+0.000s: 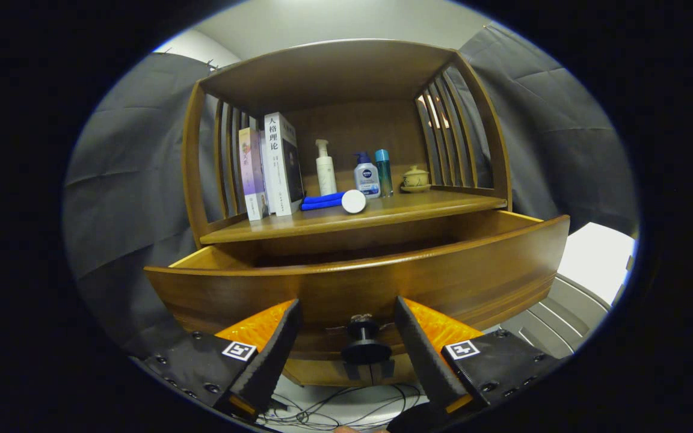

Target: Pull open the drawer, take out the items inside it, and place them on the countertop above the cabinet.

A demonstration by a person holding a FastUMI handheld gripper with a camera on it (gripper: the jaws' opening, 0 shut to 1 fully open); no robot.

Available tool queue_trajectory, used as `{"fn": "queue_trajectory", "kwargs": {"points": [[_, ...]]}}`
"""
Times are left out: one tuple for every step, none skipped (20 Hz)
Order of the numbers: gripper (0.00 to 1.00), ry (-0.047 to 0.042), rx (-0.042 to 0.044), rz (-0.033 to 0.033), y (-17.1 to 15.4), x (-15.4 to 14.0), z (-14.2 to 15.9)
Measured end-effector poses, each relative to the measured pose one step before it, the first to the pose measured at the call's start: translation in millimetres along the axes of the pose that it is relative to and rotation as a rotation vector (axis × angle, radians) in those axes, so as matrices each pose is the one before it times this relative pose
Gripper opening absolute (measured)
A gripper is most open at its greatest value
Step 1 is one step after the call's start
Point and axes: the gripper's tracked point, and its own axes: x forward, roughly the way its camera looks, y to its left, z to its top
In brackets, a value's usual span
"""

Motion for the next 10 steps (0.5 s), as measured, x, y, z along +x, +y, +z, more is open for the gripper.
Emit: {"fn": "queue_trajectory", "kwargs": {"points": [[0.98,0.00566,-0.00286,-0.00345,0.81,6.50,1.64],[0.98,-0.00040,-0.00274,-0.00480,0.60,3.96,1.65],[0.98,0.00274,-0.00252,-0.00183,0.72,5.55,1.52],[0.98,-0.00057,-0.00104,-0.00089,0.64,4.10,0.68],[0.98,0.00395,-0.00068,0.00001,0.02,5.28,1.05],[0.98,0.00206,0.00122,0.00035,-0.31,4.19,0.97],[0.98,0.00535,-0.00007,0.00059,0.22,5.23,1.40],[0.98,0.00067,-0.00151,0.00050,-0.24,4.73,1.36],[0.98,0.00309,-0.00434,0.00049,-0.16,5.80,1.71],[0.98,0.00202,-0.00436,-0.00047,-0.23,5.64,1.23]]}}
